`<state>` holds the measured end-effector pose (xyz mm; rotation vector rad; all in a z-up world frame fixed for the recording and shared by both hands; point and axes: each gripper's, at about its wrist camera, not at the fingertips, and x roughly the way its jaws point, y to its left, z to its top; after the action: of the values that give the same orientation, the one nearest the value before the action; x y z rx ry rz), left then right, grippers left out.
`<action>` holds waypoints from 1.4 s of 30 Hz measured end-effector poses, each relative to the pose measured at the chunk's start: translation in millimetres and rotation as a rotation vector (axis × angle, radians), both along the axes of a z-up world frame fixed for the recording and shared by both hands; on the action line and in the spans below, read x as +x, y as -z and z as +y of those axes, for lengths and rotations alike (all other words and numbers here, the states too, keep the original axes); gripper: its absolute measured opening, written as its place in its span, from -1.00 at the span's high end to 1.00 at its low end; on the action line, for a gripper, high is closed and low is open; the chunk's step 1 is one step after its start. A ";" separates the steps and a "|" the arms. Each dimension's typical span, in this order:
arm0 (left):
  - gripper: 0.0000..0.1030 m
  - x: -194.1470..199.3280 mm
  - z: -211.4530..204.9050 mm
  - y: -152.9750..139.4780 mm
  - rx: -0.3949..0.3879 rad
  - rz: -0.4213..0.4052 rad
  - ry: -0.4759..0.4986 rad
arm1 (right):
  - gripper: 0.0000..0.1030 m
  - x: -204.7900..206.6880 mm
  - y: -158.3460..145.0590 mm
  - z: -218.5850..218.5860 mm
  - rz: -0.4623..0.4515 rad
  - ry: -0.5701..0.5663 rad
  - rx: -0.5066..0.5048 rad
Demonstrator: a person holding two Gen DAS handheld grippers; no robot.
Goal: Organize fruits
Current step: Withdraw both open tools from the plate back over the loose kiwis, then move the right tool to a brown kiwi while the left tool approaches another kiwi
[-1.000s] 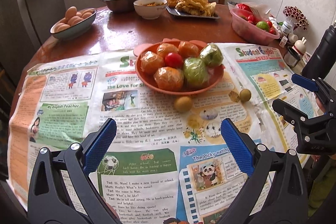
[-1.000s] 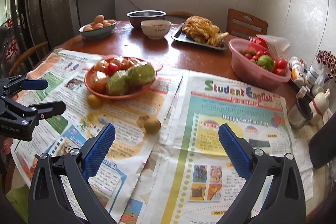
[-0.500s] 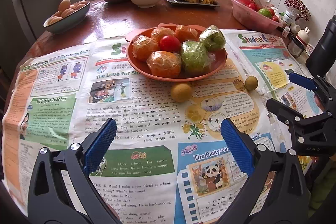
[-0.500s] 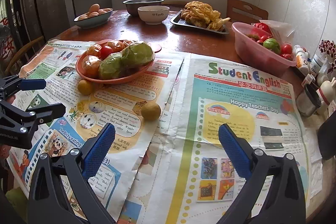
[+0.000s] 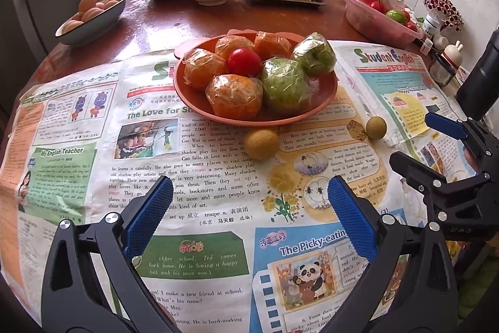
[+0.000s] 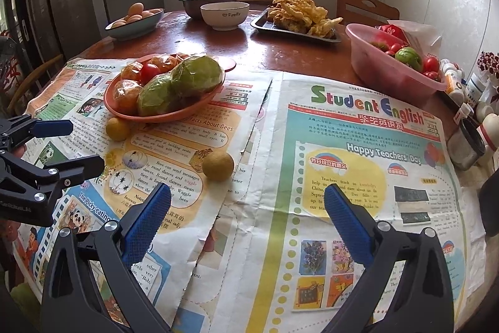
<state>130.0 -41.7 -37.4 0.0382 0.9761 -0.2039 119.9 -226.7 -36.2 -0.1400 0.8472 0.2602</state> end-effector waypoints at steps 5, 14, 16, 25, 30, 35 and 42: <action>-0.81 8.8 -1.1 0.0 -0.005 0.003 -0.003 | -0.90 3.8 0.5 1.0 0.003 -0.004 -0.002; -0.74 15.4 -5.7 -1.1 -0.020 0.002 0.011 | -0.86 15.1 2.8 6.9 0.014 -0.009 -0.008; -0.67 16.3 -7.0 -0.7 -0.022 0.005 0.018 | -0.76 16.5 2.5 7.6 0.015 -0.014 -0.004; -0.40 18.3 -12.3 -2.4 -0.040 0.002 0.042 | -0.24 18.3 3.8 12.5 0.027 -0.050 0.010; -0.22 19.6 -13.1 -1.9 -0.045 0.003 0.048 | 0.10 18.6 5.2 15.5 0.037 -0.076 0.026; -0.13 21.7 -11.6 -1.8 -0.045 0.009 0.044 | 0.40 20.3 7.3 17.6 0.048 -0.089 0.035; 0.14 23.6 -11.7 -1.7 -0.048 0.013 0.051 | 0.54 23.6 8.5 18.0 0.059 -0.099 0.059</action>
<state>153.5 -53.4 -35.7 0.0178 0.9832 -0.2747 143.5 -208.7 -44.7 -0.1198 0.8916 0.3830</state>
